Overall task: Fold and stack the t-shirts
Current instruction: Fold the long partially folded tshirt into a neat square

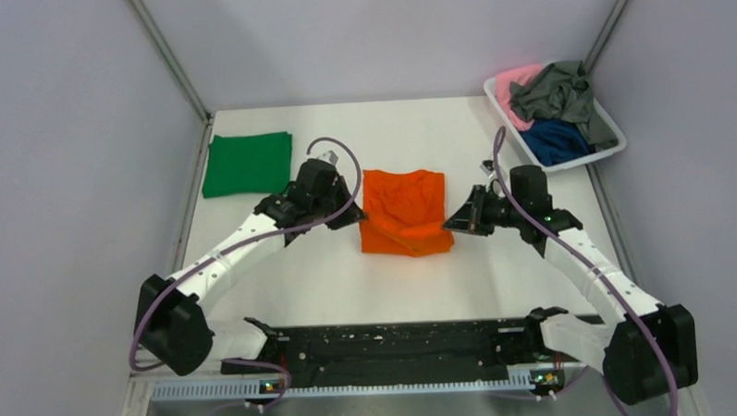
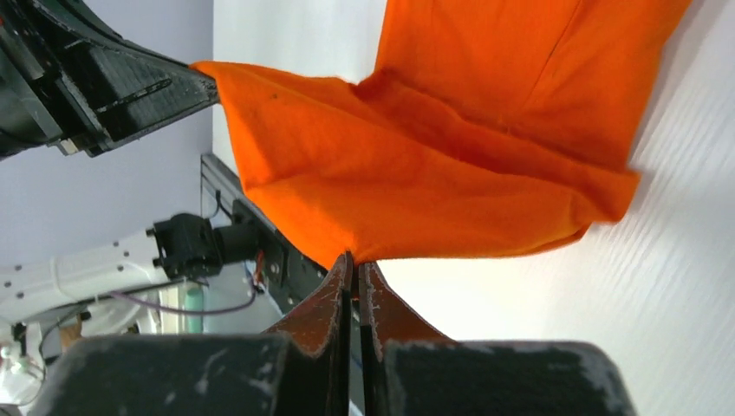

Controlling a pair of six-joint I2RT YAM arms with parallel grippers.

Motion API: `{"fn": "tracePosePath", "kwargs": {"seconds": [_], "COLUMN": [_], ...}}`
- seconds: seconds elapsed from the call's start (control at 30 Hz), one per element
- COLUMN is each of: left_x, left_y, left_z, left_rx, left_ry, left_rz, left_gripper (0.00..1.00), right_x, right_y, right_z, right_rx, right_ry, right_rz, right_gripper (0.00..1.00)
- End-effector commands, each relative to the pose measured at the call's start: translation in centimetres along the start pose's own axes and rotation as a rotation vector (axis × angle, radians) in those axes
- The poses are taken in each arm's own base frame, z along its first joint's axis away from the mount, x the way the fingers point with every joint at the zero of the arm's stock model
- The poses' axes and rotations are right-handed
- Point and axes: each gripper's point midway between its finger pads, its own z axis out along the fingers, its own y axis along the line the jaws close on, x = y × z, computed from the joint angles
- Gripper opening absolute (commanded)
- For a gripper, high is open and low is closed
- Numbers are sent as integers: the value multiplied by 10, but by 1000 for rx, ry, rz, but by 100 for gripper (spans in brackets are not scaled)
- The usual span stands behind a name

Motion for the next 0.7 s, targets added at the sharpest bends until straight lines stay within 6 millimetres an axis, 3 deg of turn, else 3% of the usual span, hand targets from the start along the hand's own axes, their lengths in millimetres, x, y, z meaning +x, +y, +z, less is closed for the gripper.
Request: {"fn": "tracePosePath", "kwargs": {"seconds": [0.0,0.23,0.47,0.67], "left_x": [-61,-107,-141,-156], "left_y": [-3,-1,12,27], "left_z": [6,32,61,94], "left_rx": [-12,-51,-69,-57], "left_ry": [-114,-119,-119,-58], "left_rz": [11,25,8,-11], "left_gripper": [0,0,0,0], "right_x": [-67,-114,-144,-172], "right_y": [18,8,-22,-53], "right_z": [2,13,29,52], "right_rx": [-65,-62,-21,10], "right_ry": [-144,-183,-194,-214], "right_rz": [-44,-27,6,12], "right_gripper": [0,0,0,0]}}
